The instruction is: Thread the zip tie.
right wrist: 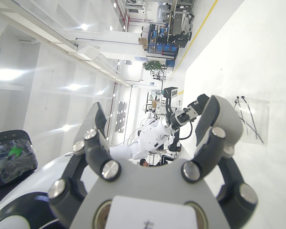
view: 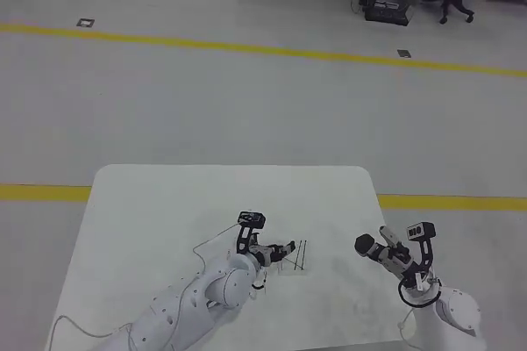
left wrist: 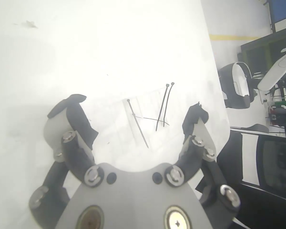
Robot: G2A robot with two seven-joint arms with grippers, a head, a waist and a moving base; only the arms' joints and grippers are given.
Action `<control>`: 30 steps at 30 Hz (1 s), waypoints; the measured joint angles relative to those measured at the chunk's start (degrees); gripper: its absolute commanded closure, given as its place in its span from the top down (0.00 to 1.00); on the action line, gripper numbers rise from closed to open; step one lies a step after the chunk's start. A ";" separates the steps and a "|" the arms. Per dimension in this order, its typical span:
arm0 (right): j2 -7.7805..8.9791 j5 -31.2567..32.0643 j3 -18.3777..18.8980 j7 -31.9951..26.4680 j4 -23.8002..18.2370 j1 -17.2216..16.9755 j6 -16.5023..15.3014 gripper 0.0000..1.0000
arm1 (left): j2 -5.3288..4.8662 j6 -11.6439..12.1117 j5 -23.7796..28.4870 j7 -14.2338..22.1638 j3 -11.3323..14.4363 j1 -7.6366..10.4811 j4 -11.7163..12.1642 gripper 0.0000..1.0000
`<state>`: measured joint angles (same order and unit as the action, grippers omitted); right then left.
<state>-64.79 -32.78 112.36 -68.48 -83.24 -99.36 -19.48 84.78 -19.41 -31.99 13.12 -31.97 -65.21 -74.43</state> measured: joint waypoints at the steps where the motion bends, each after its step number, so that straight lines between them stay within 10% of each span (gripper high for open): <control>1: 0.00 0.00 0.00 0.00 0.00 0.00 0.00 1.00 | 0.00 0.03 -0.68 0.21 0.44 0.02 -0.07 1.00; 16: 0.00 0.00 0.00 0.00 0.00 0.00 0.00 1.00 | 4.51 -0.07 -13.30 28.42 -4.73 2.57 -1.84 1.00; 30: 0.00 0.00 0.00 0.00 0.00 0.00 0.00 1.00 | 4.93 -0.07 -13.95 25.59 -5.47 2.13 -1.92 1.00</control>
<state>-64.79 -32.78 112.36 -68.48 -83.24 -99.36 -19.48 89.71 -19.48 -45.94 38.71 -37.44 -63.08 -76.35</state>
